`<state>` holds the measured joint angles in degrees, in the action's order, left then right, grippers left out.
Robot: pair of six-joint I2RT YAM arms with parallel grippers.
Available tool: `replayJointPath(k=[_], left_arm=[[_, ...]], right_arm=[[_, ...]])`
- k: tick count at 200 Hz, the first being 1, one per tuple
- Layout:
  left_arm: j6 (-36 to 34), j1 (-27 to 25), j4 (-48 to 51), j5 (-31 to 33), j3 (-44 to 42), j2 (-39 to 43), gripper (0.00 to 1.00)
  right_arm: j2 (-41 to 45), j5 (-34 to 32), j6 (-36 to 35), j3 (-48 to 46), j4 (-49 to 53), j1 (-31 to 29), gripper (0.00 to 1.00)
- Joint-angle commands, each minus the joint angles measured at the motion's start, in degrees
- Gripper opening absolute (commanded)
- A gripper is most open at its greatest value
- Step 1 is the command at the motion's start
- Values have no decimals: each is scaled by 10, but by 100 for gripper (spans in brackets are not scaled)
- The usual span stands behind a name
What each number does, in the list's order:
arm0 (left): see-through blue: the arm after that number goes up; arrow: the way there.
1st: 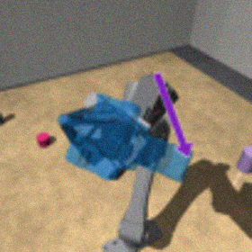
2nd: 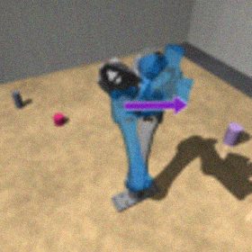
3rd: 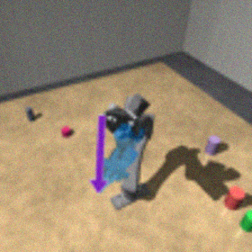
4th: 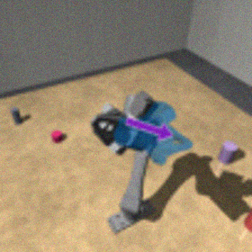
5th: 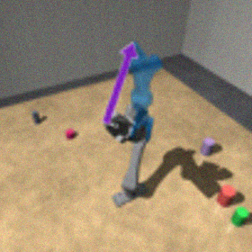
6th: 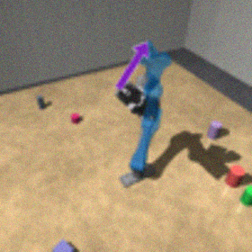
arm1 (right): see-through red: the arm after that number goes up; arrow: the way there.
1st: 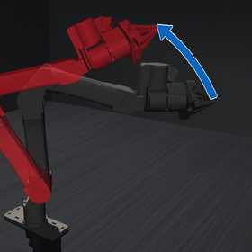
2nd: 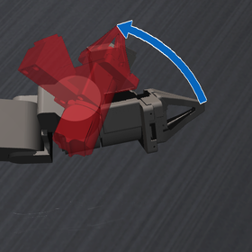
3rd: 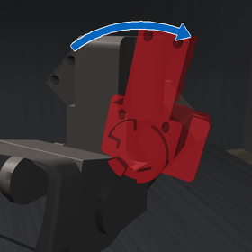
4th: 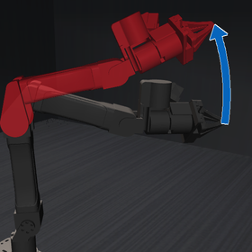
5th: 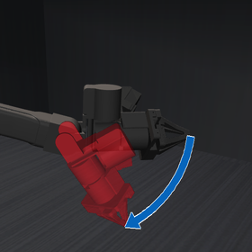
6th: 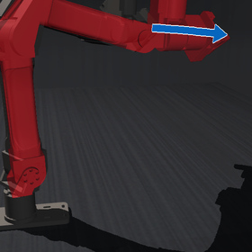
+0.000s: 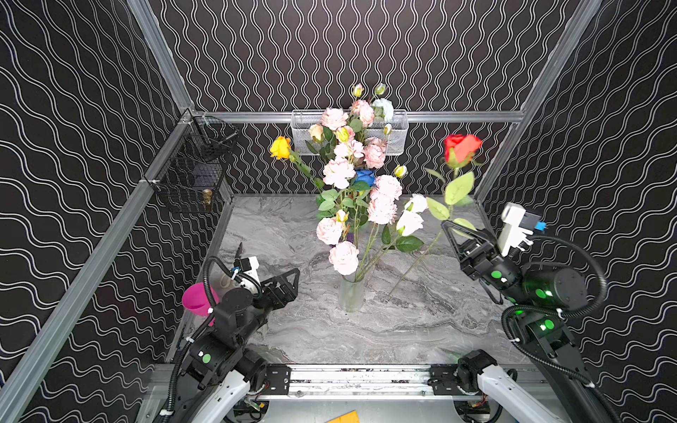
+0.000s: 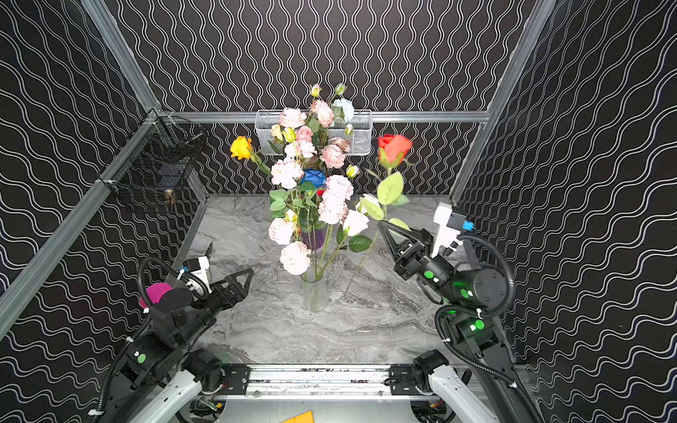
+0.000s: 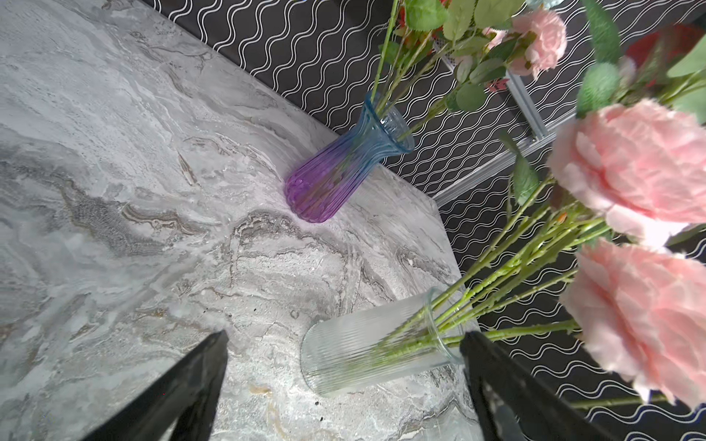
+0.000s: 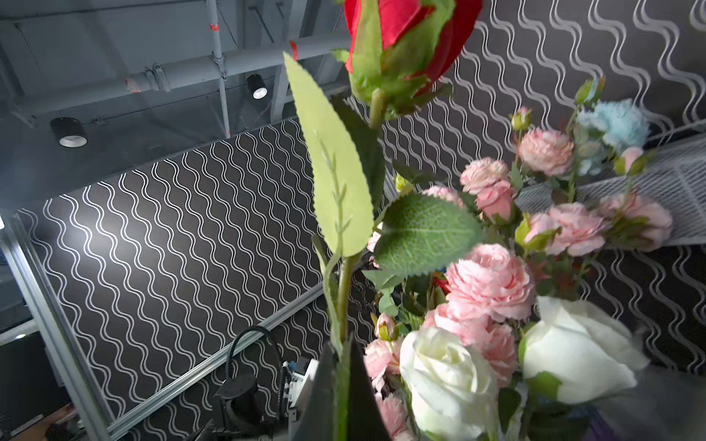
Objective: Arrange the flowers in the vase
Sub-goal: 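Carry the red rose over and lower its stem into the clear cup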
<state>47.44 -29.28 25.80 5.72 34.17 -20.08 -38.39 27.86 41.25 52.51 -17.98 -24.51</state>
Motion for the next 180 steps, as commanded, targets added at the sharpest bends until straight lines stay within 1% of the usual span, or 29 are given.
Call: replayJointPath(k=[1,5,19,43,52,60,89,129,152,180], left_arm=[[-10,1,-20,-7,-2,-8,99],[-9,1,-22,-7,-4,-9,99],[-4,1,-34,-13,-11,-12,99],[7,1,-59,-28,-23,-18,98],[8,1,-65,-35,-24,-22,98],[7,1,-66,-40,-24,-23,98],[4,1,-62,-40,-25,-18,99],[-4,1,-45,-20,-29,6,99],[-13,1,-37,-11,-29,13,99],[-21,1,-42,-6,-30,13,98]], right_arm=[[-8,-6,14,2,-46,-43,0],[-12,-14,5,4,-48,-56,0],[-33,-43,-31,10,-66,-129,0],[-80,-114,-152,42,-54,-265,0],[-95,-137,-188,67,-52,-299,0],[-109,-154,-214,80,-52,-318,0],[-150,-208,-263,116,-59,-341,0],[-178,-318,-298,102,-122,-344,0],[-195,-333,-302,118,-104,-344,0],[-214,-352,-308,104,-130,-343,0]])
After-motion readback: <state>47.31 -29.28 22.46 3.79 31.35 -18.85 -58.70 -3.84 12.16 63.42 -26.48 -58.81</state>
